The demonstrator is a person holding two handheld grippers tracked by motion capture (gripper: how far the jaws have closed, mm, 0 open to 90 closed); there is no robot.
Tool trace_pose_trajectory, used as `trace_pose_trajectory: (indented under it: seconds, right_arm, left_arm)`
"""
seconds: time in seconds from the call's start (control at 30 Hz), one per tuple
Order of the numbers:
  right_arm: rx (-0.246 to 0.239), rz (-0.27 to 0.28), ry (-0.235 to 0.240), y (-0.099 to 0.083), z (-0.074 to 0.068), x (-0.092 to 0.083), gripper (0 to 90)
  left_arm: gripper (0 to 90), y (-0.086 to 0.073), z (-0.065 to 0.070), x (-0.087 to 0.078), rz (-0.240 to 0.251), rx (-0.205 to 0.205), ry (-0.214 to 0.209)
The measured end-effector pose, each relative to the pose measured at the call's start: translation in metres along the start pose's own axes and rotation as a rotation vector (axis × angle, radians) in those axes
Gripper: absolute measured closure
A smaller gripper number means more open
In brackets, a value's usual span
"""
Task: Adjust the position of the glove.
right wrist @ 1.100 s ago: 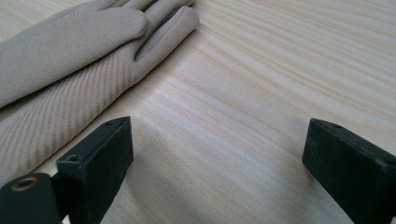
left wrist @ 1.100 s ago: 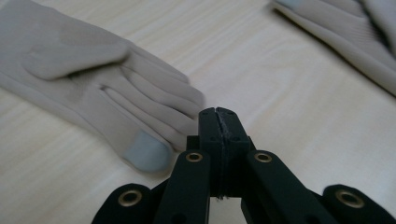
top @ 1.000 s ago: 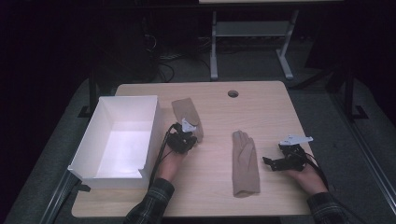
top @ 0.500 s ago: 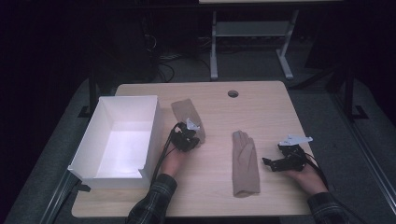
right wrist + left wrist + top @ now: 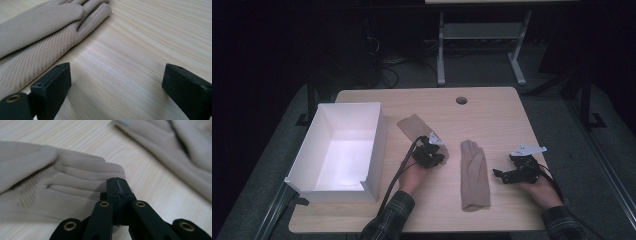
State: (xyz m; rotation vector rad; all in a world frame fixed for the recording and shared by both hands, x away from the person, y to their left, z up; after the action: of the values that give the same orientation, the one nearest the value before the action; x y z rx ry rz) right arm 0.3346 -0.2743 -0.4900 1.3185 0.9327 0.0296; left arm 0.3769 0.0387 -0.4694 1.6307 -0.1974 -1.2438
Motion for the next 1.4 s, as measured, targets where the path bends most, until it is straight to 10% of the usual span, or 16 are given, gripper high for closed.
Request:
trace_pose_trajectory:
  seconds: [0.9, 1.4]
  right_arm:
    - [-0.002, 0.002, 0.001, 0.000, 0.000, 0.000, 8.3]
    - [-0.001, 0.002, 0.001, 0.000, 0.000, 0.000, 8.3]
  left_arm:
    - [89.6, 0.028, 0.031, 0.026, 0.034, 0.036, -0.086]
    - [89.6, 0.023, -0.071, -0.022, 0.049, -0.022, 0.220]
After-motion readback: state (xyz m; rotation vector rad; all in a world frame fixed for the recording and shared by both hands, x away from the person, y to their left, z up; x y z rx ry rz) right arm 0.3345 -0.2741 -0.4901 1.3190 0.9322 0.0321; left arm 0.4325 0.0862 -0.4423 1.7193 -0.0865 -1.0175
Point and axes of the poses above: each handheld gripper's, and its own axes: x roughly forward along the jaws, y roughly out of its top, z roughly to its right, the point moved 1 cm from there along x, roughly forward along the jaws, and after that the axes turned 10 degrees about z, right-handed, at the moved point
